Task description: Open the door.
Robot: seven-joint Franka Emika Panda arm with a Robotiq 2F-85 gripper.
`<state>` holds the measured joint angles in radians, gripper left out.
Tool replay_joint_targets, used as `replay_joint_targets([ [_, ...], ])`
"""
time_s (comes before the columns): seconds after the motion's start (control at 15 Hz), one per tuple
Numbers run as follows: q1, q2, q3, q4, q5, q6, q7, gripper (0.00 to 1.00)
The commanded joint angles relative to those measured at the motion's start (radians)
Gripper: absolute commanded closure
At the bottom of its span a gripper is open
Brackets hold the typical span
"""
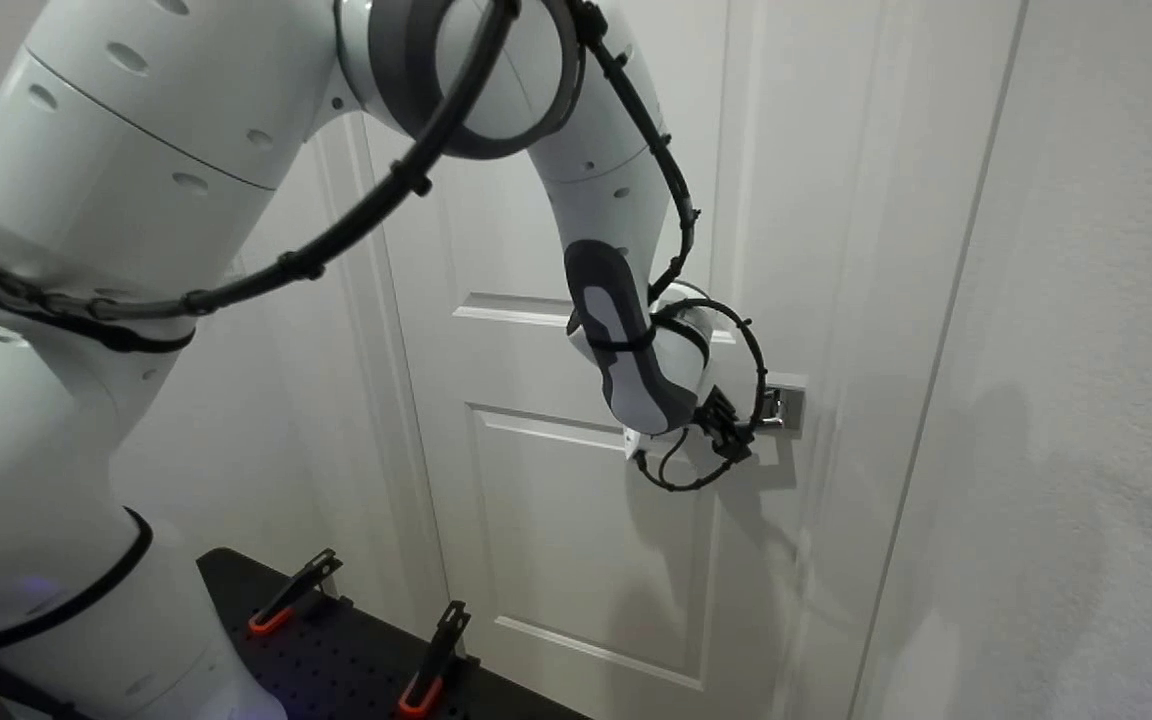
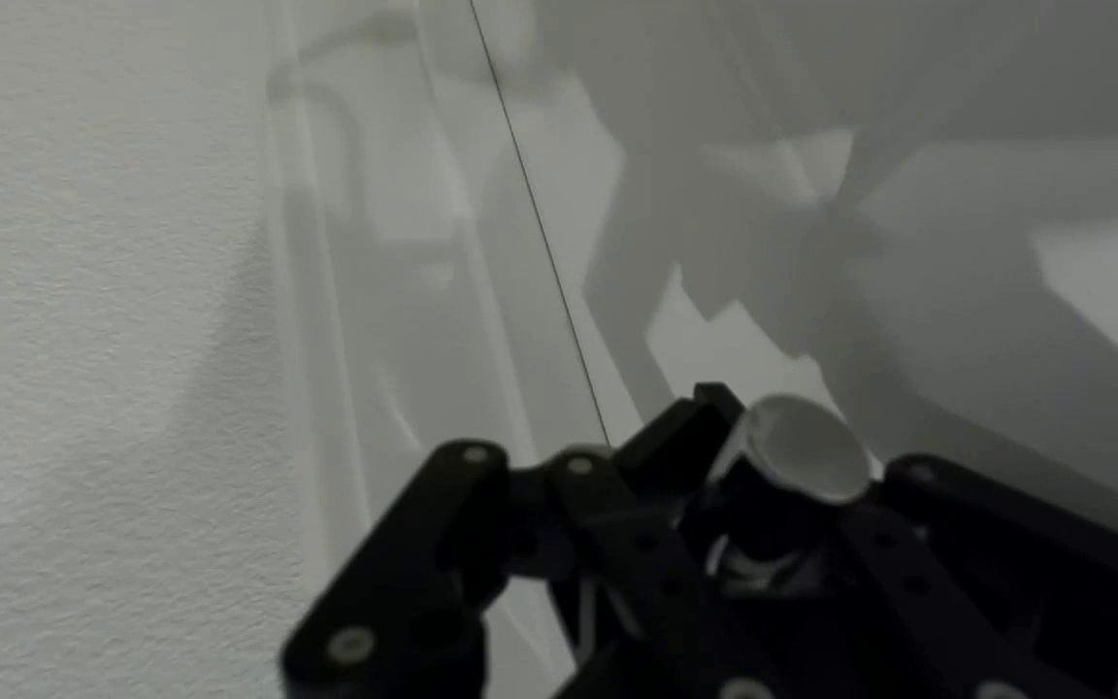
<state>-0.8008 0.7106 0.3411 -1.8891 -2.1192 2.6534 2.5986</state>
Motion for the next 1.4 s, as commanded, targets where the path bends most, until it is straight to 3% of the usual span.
replay_joint_targets([
  [0.0,-0.048,0.041,0.079,-0.044,-0.125,-0.149,0.0,0.98],
  [0.13,-0.054,0.061,0.106,-0.074,-0.206,-0.256,0.001,0.98],
  [0.47,-0.001,0.095,0.081,-0.149,-0.365,-0.464,0.002,0.98],
  [0.87,0.031,0.136,0.027,-0.209,-0.435,-0.626,-0.002,0.98],
  [1.07,0.009,0.13,0.031,-0.216,-0.404,-0.576,-0.008,0.98],
  [1.27,-0.047,0.103,0.071,-0.205,-0.317,-0.391,-0.027,0.98],
  [1.33,0.021,0.07,0.005,-0.189,-0.247,-0.284,-0.001,0.98],
])
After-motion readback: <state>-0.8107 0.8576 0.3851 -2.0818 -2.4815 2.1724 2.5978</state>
